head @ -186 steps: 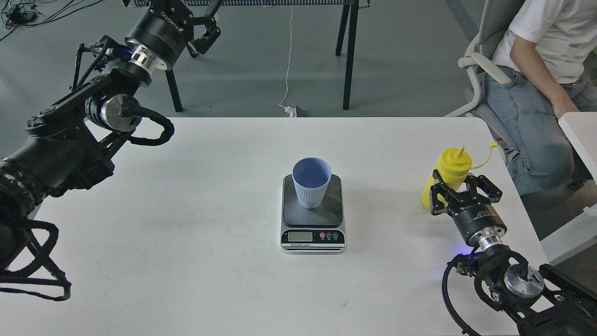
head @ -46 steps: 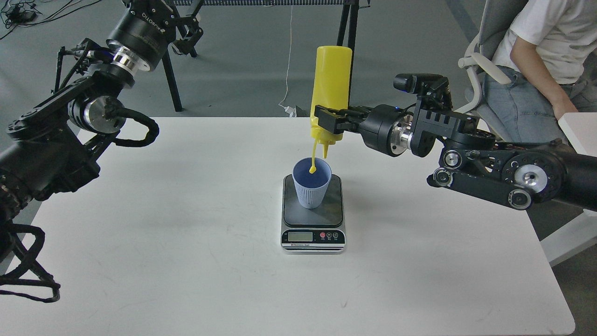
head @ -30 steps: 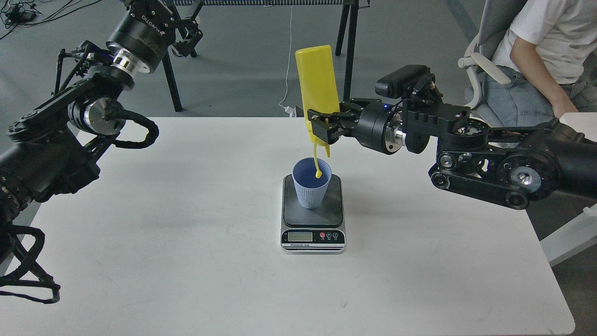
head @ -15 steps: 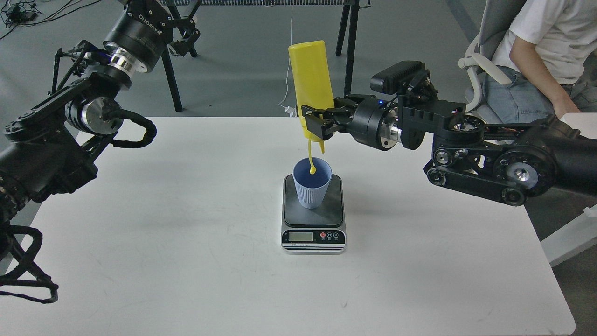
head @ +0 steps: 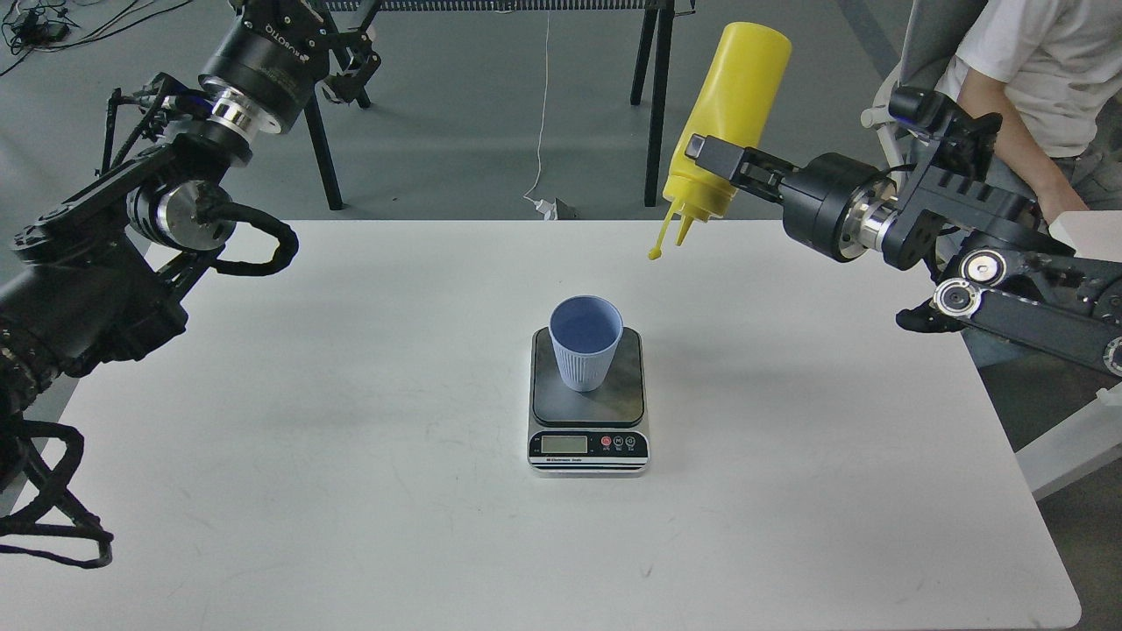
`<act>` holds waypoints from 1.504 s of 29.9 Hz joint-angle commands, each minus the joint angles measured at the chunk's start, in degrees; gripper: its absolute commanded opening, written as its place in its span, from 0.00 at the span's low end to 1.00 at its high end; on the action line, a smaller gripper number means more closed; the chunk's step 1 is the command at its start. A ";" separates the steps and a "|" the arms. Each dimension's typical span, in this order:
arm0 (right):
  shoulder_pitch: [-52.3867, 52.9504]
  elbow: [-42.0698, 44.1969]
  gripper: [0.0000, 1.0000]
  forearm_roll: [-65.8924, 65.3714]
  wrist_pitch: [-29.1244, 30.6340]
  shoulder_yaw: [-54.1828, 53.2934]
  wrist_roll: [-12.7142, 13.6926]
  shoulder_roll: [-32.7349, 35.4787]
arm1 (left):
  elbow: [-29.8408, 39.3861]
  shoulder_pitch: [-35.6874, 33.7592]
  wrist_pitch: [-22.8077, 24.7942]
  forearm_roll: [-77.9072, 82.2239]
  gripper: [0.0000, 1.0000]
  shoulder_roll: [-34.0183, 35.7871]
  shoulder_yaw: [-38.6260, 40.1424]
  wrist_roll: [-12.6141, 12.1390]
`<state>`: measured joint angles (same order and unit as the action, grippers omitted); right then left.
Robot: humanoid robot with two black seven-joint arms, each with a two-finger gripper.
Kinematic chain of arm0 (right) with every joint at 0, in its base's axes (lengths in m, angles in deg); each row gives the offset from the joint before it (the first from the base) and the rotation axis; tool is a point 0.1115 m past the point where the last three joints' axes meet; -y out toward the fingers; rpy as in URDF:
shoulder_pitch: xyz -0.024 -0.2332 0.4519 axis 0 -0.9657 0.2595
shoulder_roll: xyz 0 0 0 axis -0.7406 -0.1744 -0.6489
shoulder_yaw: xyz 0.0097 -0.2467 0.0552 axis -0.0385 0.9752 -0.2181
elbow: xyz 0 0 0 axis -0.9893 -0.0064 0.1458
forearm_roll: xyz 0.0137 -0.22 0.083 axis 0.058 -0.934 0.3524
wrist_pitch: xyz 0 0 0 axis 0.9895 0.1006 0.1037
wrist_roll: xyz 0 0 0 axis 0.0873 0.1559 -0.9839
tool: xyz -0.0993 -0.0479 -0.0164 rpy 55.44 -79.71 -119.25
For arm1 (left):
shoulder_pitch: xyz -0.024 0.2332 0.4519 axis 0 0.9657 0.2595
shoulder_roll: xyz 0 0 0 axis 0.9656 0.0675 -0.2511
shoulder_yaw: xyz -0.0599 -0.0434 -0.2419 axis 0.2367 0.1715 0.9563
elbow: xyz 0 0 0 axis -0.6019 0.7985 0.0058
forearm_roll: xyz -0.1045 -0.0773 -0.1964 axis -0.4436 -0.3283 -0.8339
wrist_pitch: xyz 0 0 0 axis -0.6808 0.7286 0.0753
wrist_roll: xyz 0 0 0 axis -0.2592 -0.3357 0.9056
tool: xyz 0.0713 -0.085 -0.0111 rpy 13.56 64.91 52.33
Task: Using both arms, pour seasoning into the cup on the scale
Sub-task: 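Carry the yellow bottle back and set it on the table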
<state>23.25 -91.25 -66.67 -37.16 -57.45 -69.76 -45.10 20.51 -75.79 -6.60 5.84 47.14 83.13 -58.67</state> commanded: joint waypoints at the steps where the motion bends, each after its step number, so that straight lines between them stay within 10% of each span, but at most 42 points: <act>1: -6.56 -0.55 0.31 9.39 0.43 -6.52 -0.20 3.29 | -0.01 -0.01 0.00 0.08 1.00 0.24 -0.10 0.00; 16: -25.64 -4.51 0.31 46.20 4.64 -25.42 -1.60 7.43 | 0.08 0.07 0.00 0.43 1.00 -0.37 -0.19 0.00; 31: -46.38 5.58 0.31 78.92 35.99 -34.92 -5.47 3.13 | 0.08 0.16 0.00 0.35 1.00 -0.19 -0.01 0.00; 45: -53.25 20.02 0.32 91.77 35.99 -34.84 -5.03 -12.34 | 0.08 0.25 -0.09 0.35 1.00 -0.63 -0.01 0.00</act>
<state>-29.06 -71.06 25.28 -1.17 -92.39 -74.81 -54.23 20.59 -75.54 -6.69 6.18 46.54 83.13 -58.67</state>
